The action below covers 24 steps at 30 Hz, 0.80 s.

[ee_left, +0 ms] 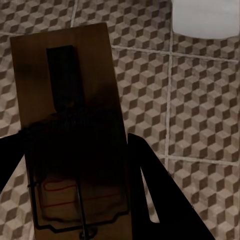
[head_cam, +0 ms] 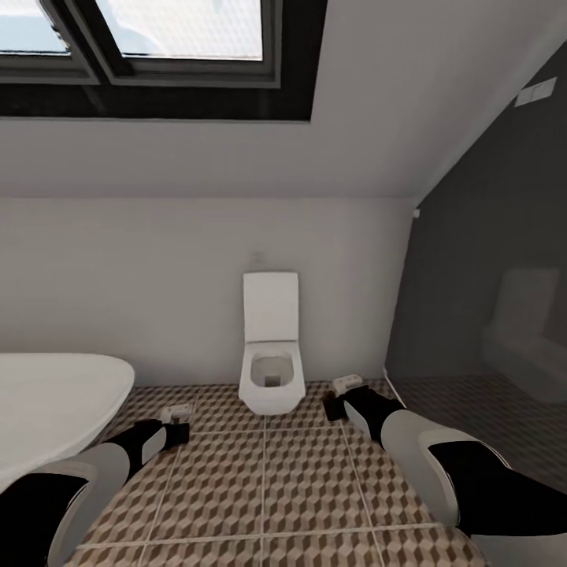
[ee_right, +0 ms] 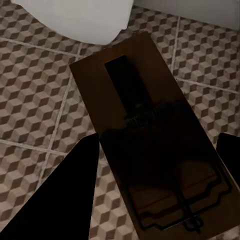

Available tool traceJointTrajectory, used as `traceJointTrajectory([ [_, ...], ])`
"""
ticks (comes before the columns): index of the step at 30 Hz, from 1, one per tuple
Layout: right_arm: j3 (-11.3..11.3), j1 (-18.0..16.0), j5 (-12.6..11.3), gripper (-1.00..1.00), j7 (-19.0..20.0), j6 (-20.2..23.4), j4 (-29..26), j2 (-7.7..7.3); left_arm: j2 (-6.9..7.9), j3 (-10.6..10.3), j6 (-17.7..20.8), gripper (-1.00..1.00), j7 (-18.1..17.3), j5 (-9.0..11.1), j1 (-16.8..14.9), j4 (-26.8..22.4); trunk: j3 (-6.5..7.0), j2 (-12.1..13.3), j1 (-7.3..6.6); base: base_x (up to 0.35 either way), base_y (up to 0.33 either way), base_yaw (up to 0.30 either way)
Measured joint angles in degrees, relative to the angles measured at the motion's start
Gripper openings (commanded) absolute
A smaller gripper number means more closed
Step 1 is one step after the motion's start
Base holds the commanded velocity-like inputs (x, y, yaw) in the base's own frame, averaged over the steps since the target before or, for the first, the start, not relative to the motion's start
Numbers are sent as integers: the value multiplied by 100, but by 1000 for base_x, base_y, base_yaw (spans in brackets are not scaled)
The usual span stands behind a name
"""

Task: Take the four mousetraps from the cabinet in the bathroom and place them on the bathroom floor. Make sure all four end up on the same floor surface, and ensure that at least two of them are either under or directly next to the same bathroom sink.

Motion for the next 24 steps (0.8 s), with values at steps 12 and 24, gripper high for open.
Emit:
traceJointTrajectory([
  [12, 0, 1, -1, -100, 5, -3, 0, -5, 8, 0, -10, -100, 0, 1, 0, 0, 0, 0, 0, 323, 0, 0],
  [24, 0, 2, -1, -100, 8, 6, 0, 0, 8, 0, -23, -100, 0, 1, 0, 0, 0, 0, 0, 323, 0, 0],
])
